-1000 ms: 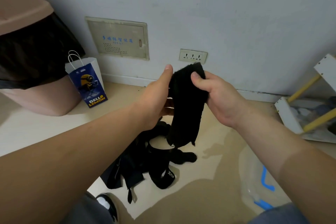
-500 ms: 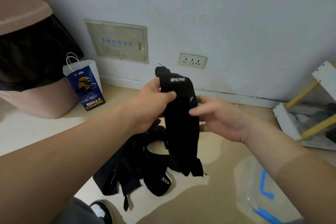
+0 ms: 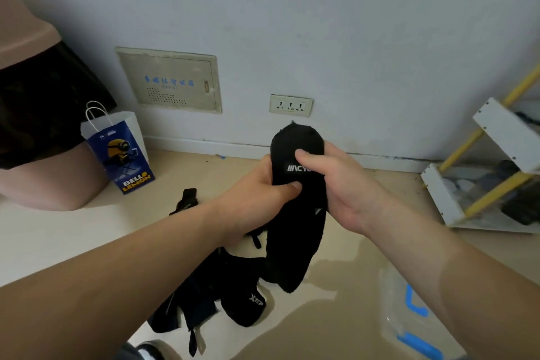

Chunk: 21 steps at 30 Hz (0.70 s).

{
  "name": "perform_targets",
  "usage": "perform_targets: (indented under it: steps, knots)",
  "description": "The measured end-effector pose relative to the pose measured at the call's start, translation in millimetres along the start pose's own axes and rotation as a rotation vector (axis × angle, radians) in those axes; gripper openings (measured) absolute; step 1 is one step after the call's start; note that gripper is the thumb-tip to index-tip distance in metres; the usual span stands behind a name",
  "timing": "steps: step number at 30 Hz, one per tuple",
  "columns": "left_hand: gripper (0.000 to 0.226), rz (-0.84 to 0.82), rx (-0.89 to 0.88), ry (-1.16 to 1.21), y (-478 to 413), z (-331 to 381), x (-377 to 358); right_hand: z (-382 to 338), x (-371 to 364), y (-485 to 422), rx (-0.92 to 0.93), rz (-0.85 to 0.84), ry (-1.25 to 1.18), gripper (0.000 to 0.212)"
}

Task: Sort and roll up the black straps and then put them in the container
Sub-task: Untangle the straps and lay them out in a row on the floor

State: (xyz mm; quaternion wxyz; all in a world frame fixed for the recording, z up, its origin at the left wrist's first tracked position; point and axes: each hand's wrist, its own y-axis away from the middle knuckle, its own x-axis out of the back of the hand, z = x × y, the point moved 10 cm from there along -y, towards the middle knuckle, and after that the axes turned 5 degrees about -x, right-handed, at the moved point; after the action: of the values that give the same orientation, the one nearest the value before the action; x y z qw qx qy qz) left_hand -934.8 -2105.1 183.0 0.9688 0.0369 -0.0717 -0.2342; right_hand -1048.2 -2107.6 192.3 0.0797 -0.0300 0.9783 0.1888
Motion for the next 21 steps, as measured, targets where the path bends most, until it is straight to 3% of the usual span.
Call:
perform_targets:
  steps: [5, 9, 11, 14, 17, 19, 21]
  knots:
    - [0.035, -0.044, -0.026, -0.071, -2.4, 7.3, -33.6, -7.7, 41.9, 24.3, 0.105, 0.153, 0.390, 0.026]
    - [0.032, -0.091, -0.083, -0.187, -2.9, 16.7, -78.0, 5.4, 81.7, 55.3, -0.024, 0.155, 0.570, 0.030]
    - [0.028, -0.111, -0.099, -0.208, -5.1, 15.6, -103.0, 10.7, 103.9, 71.3, -0.043, 0.197, 0.548, 0.036]
    - [0.018, -0.162, 0.040, -0.092, -7.0, -6.6, -137.7, 19.4, 130.9, 88.4, -0.030, 0.296, 0.439, 0.035]
    - [0.045, -0.250, 0.300, 0.184, -1.7, -40.4, -163.1, 18.9, 157.1, 93.2, 0.041, 0.453, 0.323, 0.036]
    - [0.053, -0.319, 0.321, 0.206, 1.5, -51.8, -171.6, 15.0, 174.6, 92.4, 0.088, 0.584, 0.239, 0.038]
    - [0.045, -0.336, 0.295, 0.163, 0.1, -62.0, -169.8, 16.7, 188.2, 85.7, 0.081, 0.686, 0.185, 0.040]
